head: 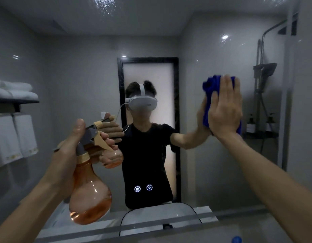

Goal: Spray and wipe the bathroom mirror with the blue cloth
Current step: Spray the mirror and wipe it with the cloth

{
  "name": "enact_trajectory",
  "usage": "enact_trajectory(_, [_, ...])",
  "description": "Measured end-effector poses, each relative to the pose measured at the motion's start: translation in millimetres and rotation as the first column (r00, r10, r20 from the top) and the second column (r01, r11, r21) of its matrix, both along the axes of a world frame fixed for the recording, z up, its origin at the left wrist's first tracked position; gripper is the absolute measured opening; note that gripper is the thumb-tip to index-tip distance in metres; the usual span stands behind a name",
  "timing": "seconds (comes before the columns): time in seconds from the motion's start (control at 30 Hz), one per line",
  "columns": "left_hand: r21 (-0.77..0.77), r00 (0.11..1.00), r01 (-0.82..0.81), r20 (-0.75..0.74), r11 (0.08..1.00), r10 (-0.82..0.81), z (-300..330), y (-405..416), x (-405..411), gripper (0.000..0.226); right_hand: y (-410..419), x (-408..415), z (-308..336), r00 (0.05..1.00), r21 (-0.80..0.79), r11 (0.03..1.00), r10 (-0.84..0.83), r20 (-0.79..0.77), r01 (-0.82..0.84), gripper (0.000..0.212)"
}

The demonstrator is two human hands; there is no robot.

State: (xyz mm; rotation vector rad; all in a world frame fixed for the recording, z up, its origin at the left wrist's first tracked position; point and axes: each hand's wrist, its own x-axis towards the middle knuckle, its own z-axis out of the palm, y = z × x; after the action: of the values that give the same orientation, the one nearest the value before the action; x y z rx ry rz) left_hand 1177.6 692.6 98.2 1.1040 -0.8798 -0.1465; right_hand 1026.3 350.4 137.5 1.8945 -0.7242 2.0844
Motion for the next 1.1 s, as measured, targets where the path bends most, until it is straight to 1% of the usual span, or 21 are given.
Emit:
enact_trajectory(0.03, [-0.003, 1.0, -0.005, 0.006, 1.0, 0.005, 0, 2, 1, 0.059, 12, 10, 21, 0.996, 0.083, 0.995, 0.051, 0.078, -0.058, 0.052])
enact_trajectory(0.07, [-0.006, 1.0, -0.013, 0.01, 1.0, 0.013, 1, 4, 2, 0.059, 26, 20, 40, 0.99, 0.116, 0.988, 0.086, 0.108, -0.098, 0.052])
enact_trajectory(0.1, [-0.007, 1.0, -0.022, 0.014, 1.0, 0.022, 0, 7, 4, 0.059, 41, 31, 54, 0.991, 0.103, 0.989, 0.101, 0.088, -0.11, 0.053])
enact_trajectory(0.17, [-0.013, 0.999, -0.028, 0.017, 1.0, 0.028, -1, 13, 8, 0.058, 70, 57, 63, 0.995, -0.016, 0.996, 0.091, -0.036, -0.092, 0.053])
enact_trajectory(0.23, [-0.015, 1.0, -0.022, 0.008, 1.0, 0.023, -3, 19, 13, 0.057, 94, 81, 43, 0.984, -0.181, 0.981, 0.035, -0.177, -0.068, 0.053])
enact_trajectory(0.3, [-0.009, 1.0, -0.007, -0.007, 1.0, 0.007, -7, 24, 17, 0.056, 111, 96, -1, 0.943, -0.33, 0.939, -0.017, -0.332, -0.099, 0.054])
enact_trajectory(0.37, [0.004, 1.0, 0.0, -0.024, 1.0, 0.0, -12, 28, 20, 0.055, 116, 95, -48, 0.877, -0.441, 0.881, -0.07, -0.475, -0.169, 0.053])
enact_trajectory(0.43, [0.025, 0.999, -0.011, -0.051, 1.0, 0.013, -18, 30, 22, 0.056, 109, 85, -79, 0.818, -0.501, 0.841, -0.135, -0.559, -0.203, 0.053])
enact_trajectory(0.5, [0.044, 0.997, -0.029, -0.075, 0.999, 0.032, -23, 32, 24, 0.055, 100, 78, -90, 0.799, -0.52, 0.831, -0.17, -0.577, -0.198, 0.053])
enact_trajectory(0.63, [0.066, 0.991, -0.075, -0.106, 0.995, 0.081, -31, 38, 26, 0.061, 98, 75, -90, 0.781, -0.506, 0.84, -0.177, -0.599, -0.198, 0.055])
enact_trajectory(0.77, [0.086, 0.98, -0.155, -0.113, 0.984, 0.164, -37, 52, 18, 0.058, 97, 77, -90, 0.793, -0.503, 0.838, -0.152, -0.589, -0.213, 0.056])
enact_trajectory(0.93, [0.106, 0.95, -0.243, -0.174, 0.964, 0.259, -38, 85, 16, 0.058, 96, 81, -92, 0.83, -0.526, 0.824, -0.134, -0.542, -0.21, 0.06])
enact_trajectory(1.1, [0.102, 0.941, -0.306, -0.115, 0.946, 0.317, -27, 104, 20, 0.054, 96, 81, -93, 0.828, -0.527, 0.825, -0.142, -0.542, -0.203, 0.06])
